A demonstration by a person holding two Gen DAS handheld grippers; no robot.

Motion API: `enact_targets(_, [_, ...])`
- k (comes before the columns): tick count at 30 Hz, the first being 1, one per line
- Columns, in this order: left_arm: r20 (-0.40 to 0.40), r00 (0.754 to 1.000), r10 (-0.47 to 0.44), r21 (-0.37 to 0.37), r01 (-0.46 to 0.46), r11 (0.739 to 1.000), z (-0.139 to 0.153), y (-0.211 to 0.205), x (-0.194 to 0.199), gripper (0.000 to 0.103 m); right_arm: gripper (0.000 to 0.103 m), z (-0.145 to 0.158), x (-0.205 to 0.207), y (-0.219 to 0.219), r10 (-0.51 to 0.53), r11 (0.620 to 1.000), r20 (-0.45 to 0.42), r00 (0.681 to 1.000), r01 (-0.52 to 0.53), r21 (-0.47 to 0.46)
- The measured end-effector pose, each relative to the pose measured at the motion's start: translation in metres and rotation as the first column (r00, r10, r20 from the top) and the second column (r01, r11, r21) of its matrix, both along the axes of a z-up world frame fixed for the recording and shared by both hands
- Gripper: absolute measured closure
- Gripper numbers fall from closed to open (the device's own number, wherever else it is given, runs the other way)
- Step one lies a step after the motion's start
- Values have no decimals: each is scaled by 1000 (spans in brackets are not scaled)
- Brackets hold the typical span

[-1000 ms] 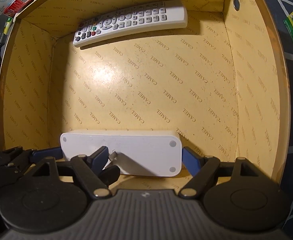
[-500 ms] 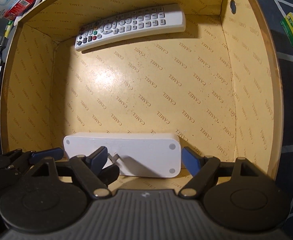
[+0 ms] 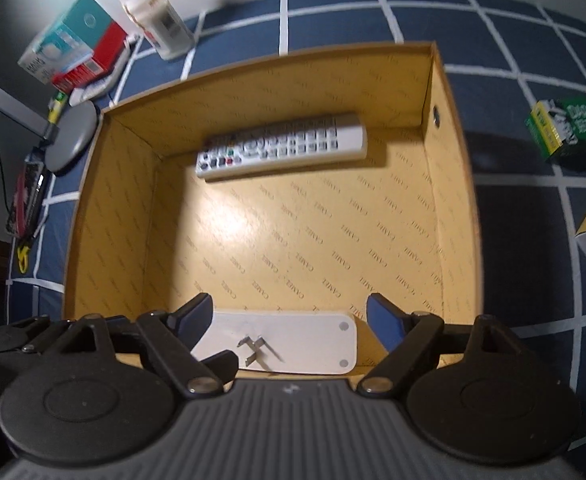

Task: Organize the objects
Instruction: 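Open the right gripper and move it toward the white air-conditioner remote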

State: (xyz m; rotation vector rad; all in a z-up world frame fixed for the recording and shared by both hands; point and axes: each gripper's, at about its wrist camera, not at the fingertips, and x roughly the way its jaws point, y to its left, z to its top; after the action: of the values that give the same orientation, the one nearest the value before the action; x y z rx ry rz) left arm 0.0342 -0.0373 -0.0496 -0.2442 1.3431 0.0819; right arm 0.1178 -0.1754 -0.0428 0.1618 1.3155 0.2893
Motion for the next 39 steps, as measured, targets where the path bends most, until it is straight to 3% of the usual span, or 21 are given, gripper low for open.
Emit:
enact_targets(12, [124, 981, -151, 6, 151, 988, 33, -51, -15, 7, 13, 50, -41, -61, -168, 985, 200, 965, 172, -4])
enact_targets(22, [170, 931, -322, 10, 325, 946, 40, -123, -7, 5, 8, 62, -75, -146, -414, 904, 259, 873, 426, 10])
enact_targets(28, [180, 875, -450, 14, 455, 890, 39, -185, 9, 5, 8, 59, -95, -208, -543, 827, 253, 801, 563, -8])
enact_targets(39, [158, 746, -647, 9, 654, 756, 20, -307, 50, 5, 8, 36, -115, -328, -729, 666, 211, 651, 746, -2])
